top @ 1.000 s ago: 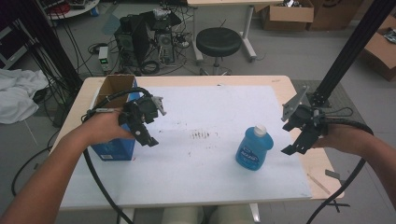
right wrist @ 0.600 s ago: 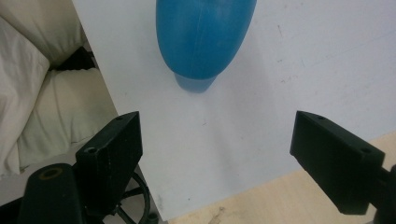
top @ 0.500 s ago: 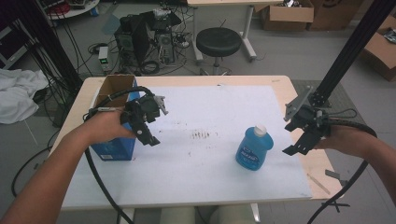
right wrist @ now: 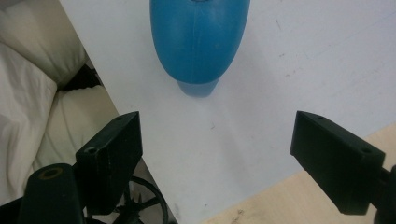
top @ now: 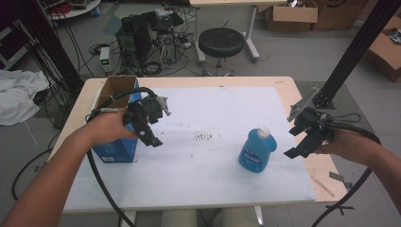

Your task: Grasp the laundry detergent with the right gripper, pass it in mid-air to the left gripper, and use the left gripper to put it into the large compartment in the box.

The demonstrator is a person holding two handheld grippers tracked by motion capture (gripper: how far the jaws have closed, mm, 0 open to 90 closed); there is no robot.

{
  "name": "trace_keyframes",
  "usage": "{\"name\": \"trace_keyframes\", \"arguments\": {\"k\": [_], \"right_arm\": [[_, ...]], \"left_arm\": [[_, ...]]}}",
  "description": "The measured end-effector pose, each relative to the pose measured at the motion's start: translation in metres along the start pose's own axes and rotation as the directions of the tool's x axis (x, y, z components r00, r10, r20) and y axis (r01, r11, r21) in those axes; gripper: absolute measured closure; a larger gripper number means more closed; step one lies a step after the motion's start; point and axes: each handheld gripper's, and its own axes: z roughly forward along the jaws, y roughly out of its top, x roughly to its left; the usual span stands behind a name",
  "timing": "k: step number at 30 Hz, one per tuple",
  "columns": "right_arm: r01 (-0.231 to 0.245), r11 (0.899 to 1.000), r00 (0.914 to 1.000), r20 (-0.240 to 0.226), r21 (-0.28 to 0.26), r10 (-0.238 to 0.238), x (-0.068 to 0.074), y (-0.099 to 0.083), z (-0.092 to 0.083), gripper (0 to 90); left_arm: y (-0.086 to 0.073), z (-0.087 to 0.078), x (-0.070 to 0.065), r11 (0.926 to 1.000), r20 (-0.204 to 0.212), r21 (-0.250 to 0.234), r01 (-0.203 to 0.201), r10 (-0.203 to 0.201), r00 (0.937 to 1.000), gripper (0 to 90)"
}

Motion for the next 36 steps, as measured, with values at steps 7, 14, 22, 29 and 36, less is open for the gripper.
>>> {"name": "trace_keyframes", "arguments": {"k": [7, 14, 22, 29, 36], "right_arm": [[-0.055, 0.998, 0.9985, -0.011, -0.018, 0.054, 0.002, -0.004, 0.001, 16.6], [-0.107, 0.994, 0.9939, -0.031, -0.036, 0.106, 0.004, -0.01, 0.004, 17.0], [-0.159, 0.983, 0.9873, -0.027, -0.089, 0.157, 0.005, -0.021, 0.011, 17.0], [-0.166, 0.967, 0.986, -0.016, -0.193, 0.166, 0.006, -0.032, 0.021, 17.0], [-0.168, 0.951, 0.9855, -0.023, -0.261, 0.168, 0.006, -0.037, 0.025, 16.8]], "left_arm": [[-0.001, 0.0, 0.0, 1.0, -0.003, 0.001, 0.002, -0.002, 1.0, 20.0], [0.0, 0.0, 0.0, 1.0, -0.004, 0.005, 0.001, -0.001, 1.0, 20.2], [0.0, 0.001, 0.0, 1.0, -0.002, 0.006, 0.002, -0.002, 1.0, 20.5], [-0.001, 0.003, 0.0, 1.0, 0.001, 0.007, 0.005, -0.005, 1.0, 20.7], [0.0, 0.004, 0.001, 0.9999, 0.003, 0.01, 0.006, -0.006, 1.0, 20.6]]}}
